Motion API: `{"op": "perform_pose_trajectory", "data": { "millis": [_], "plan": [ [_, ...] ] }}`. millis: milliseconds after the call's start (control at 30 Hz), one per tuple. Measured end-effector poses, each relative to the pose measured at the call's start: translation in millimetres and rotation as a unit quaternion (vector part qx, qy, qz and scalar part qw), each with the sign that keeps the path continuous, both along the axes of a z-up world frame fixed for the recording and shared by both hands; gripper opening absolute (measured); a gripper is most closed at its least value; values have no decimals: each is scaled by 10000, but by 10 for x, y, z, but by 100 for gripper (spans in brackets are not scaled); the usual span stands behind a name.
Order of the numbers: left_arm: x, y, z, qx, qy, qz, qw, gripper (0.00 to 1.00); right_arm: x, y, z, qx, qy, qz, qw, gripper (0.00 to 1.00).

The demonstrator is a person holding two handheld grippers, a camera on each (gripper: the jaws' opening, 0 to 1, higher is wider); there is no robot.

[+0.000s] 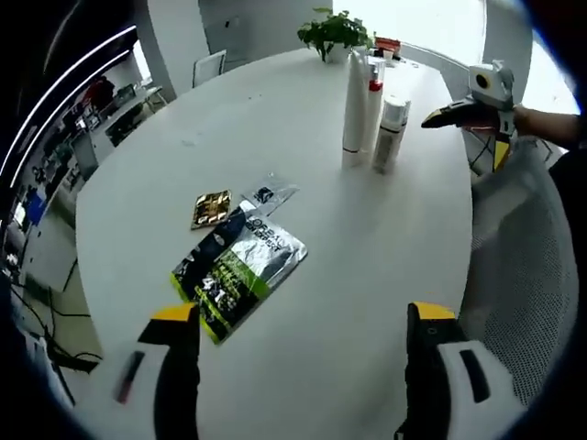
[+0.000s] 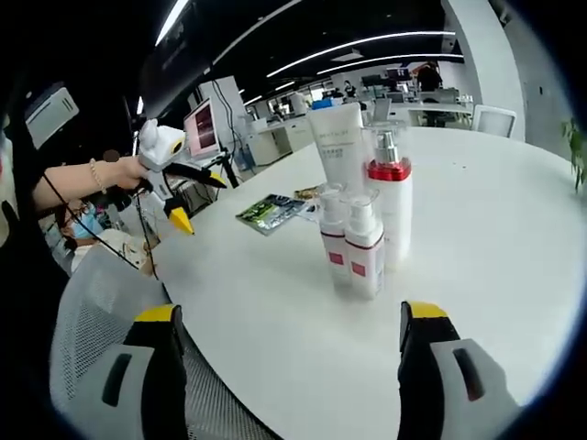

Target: Arrange the skincare products in the storage area until every visible bottle or jar stands upright without overlapping.

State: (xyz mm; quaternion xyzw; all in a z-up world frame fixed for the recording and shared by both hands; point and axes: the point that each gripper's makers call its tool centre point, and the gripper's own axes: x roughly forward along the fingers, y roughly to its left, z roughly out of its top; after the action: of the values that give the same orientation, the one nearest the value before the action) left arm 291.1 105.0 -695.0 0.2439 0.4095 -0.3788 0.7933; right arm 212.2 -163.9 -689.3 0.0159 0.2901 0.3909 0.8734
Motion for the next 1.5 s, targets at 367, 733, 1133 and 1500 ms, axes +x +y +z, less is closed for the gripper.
{"op": "perform_pose_trajectory", "data": {
  "millis": [367, 733, 1133, 1500],
  "plan": [
    [318, 111, -352, 256, 399, -258, 9985, 93, 5, -16, -51, -8, 159, -63, 9999, 97],
    [653, 140, -457, 439, 230, -636, 9967, 85, 35, -55, -170, -91, 321, -125, 9994, 97],
    [919, 119, -678, 836, 321, -1106, 9898, 89, 29, -116, -245, -188, 422, -242, 9986, 97],
    [1062, 75, -742, 952, 596, -1379, 9841, 89, 21, -156, -269, -206, 501, -376, 9978, 97]
  ]
}}
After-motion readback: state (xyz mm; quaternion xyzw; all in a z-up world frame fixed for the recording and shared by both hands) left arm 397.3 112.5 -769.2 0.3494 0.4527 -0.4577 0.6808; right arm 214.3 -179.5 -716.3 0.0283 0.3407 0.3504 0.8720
